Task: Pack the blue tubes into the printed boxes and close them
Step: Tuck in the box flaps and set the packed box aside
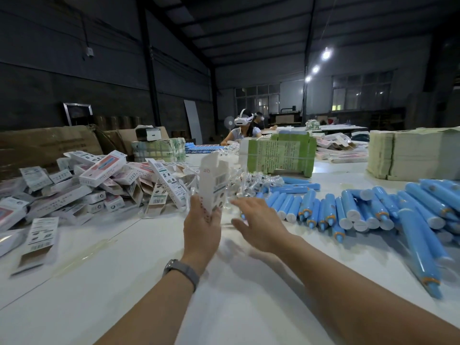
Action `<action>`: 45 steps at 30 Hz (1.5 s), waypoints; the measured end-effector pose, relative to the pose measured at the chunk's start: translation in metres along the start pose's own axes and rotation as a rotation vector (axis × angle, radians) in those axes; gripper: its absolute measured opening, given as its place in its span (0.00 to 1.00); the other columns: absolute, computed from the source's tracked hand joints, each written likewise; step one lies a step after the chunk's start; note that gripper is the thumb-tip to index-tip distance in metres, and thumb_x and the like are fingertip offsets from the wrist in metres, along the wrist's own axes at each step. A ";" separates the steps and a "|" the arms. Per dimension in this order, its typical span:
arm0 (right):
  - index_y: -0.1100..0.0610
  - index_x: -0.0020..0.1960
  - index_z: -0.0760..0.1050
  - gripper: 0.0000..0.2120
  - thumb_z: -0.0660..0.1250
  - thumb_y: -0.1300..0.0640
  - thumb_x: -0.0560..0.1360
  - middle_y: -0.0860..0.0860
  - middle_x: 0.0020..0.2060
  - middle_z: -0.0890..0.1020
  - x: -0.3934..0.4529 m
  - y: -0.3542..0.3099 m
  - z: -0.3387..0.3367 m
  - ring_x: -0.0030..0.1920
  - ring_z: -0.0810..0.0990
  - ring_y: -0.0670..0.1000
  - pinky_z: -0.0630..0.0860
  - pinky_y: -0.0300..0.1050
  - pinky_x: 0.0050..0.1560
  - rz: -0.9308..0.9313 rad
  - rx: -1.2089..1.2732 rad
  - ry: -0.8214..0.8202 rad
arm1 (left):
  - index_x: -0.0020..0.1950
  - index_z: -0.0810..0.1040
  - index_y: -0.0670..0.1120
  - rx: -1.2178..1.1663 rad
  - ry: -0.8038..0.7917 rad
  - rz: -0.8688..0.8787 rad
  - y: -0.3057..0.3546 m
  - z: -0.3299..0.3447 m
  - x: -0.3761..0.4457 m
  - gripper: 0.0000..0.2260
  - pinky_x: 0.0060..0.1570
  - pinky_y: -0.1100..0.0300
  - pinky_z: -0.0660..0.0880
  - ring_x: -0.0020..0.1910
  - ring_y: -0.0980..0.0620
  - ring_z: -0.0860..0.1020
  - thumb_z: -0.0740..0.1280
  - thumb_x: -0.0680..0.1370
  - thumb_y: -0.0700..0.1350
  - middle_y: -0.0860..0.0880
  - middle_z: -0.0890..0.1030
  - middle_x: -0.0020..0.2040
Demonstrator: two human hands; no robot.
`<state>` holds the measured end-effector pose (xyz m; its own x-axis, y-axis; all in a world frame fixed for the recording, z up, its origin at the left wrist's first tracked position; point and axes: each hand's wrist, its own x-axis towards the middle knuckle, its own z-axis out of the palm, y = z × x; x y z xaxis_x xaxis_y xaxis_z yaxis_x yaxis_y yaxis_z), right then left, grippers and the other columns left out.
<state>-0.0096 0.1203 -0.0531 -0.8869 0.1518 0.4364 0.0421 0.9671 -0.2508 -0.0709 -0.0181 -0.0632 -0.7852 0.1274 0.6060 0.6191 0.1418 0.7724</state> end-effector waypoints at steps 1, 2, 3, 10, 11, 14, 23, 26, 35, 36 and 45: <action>0.44 0.79 0.55 0.27 0.57 0.43 0.81 0.46 0.78 0.59 -0.002 0.004 0.007 0.78 0.51 0.55 0.54 0.61 0.74 0.022 -0.063 -0.120 | 0.59 0.68 0.44 0.018 -0.018 0.015 0.001 0.001 -0.001 0.12 0.50 0.45 0.79 0.51 0.41 0.81 0.68 0.79 0.40 0.42 0.82 0.54; 0.42 0.79 0.53 0.28 0.56 0.42 0.81 0.45 0.79 0.57 -0.003 0.005 0.013 0.79 0.48 0.55 0.51 0.63 0.75 0.042 -0.093 -0.219 | 0.59 0.68 0.44 0.028 -0.027 0.027 0.001 0.002 -0.002 0.12 0.50 0.46 0.79 0.51 0.41 0.81 0.69 0.79 0.40 0.42 0.82 0.55; 0.42 0.78 0.55 0.27 0.55 0.42 0.81 0.45 0.78 0.59 -0.005 0.005 0.017 0.79 0.49 0.56 0.51 0.64 0.74 0.051 -0.105 -0.272 | 0.58 0.68 0.44 0.030 -0.028 0.031 0.000 0.002 -0.002 0.12 0.49 0.48 0.78 0.51 0.42 0.81 0.69 0.79 0.40 0.42 0.82 0.55; 0.50 0.64 0.75 0.15 0.61 0.55 0.78 0.50 0.61 0.78 -0.007 0.008 0.016 0.61 0.69 0.54 0.68 0.49 0.59 0.065 -0.078 -0.034 | 0.56 0.65 0.50 -0.001 -0.022 -0.009 -0.004 0.003 0.002 0.14 0.33 0.74 0.69 0.46 0.48 0.76 0.68 0.80 0.40 0.48 0.77 0.53; 0.50 0.65 0.75 0.15 0.62 0.56 0.79 0.51 0.60 0.78 -0.007 0.008 0.016 0.61 0.69 0.54 0.69 0.48 0.59 0.072 -0.053 -0.027 | 0.56 0.65 0.51 -0.008 -0.026 -0.007 -0.004 0.004 0.002 0.14 0.34 0.75 0.69 0.47 0.48 0.76 0.68 0.80 0.40 0.49 0.77 0.53; 0.53 0.67 0.74 0.17 0.63 0.58 0.79 0.52 0.60 0.80 -0.006 0.009 0.017 0.62 0.73 0.55 0.69 0.46 0.60 0.083 0.016 -0.009 | 0.57 0.65 0.51 -0.026 -0.038 -0.005 -0.006 0.004 0.003 0.14 0.38 0.69 0.70 0.49 0.47 0.77 0.68 0.80 0.39 0.49 0.77 0.54; 0.53 0.77 0.59 0.24 0.58 0.59 0.82 0.57 0.62 0.77 -0.005 0.010 0.016 0.60 0.75 0.59 0.67 0.48 0.54 0.206 0.194 0.164 | 0.57 0.67 0.48 -0.035 -0.052 -0.001 -0.011 0.004 0.003 0.13 0.37 0.68 0.71 0.46 0.48 0.79 0.69 0.79 0.39 0.49 0.80 0.53; 0.55 0.77 0.60 0.24 0.57 0.59 0.82 0.58 0.59 0.78 -0.006 0.013 0.014 0.57 0.76 0.59 0.64 0.44 0.49 0.230 0.345 0.273 | 0.56 0.66 0.48 -0.034 -0.067 0.014 -0.010 0.005 0.002 0.12 0.36 0.70 0.72 0.44 0.50 0.79 0.69 0.80 0.40 0.48 0.81 0.52; 0.54 0.53 0.72 0.05 0.63 0.59 0.78 0.47 0.37 0.78 0.005 -0.016 -0.044 0.36 0.77 0.42 0.76 0.44 0.40 0.223 0.818 0.649 | 0.53 0.66 0.47 -0.019 -0.117 0.046 -0.007 0.003 0.000 0.12 0.36 0.76 0.72 0.44 0.65 0.76 0.69 0.79 0.39 0.51 0.79 0.50; 0.53 0.52 0.72 0.04 0.64 0.59 0.78 0.47 0.37 0.78 0.006 -0.021 -0.049 0.35 0.75 0.40 0.75 0.39 0.39 0.186 0.852 0.668 | 0.53 0.66 0.47 -0.014 -0.119 0.044 -0.007 0.003 0.000 0.12 0.36 0.76 0.71 0.45 0.66 0.76 0.70 0.79 0.39 0.52 0.78 0.51; 0.36 0.68 0.63 0.33 0.67 0.67 0.75 0.52 0.35 0.78 -0.003 -0.042 -0.070 0.35 0.78 0.50 0.79 0.51 0.38 -0.128 0.739 0.707 | 0.49 0.67 0.54 -0.029 -0.185 0.029 -0.005 0.004 -0.004 0.14 0.37 0.71 0.75 0.42 0.69 0.78 0.70 0.78 0.38 0.64 0.79 0.47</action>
<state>0.0233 0.0937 0.0169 -0.3815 0.3731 0.8457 -0.5390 0.6535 -0.5314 -0.0710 -0.0155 -0.0705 -0.7500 0.3096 0.5845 0.6385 0.1077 0.7621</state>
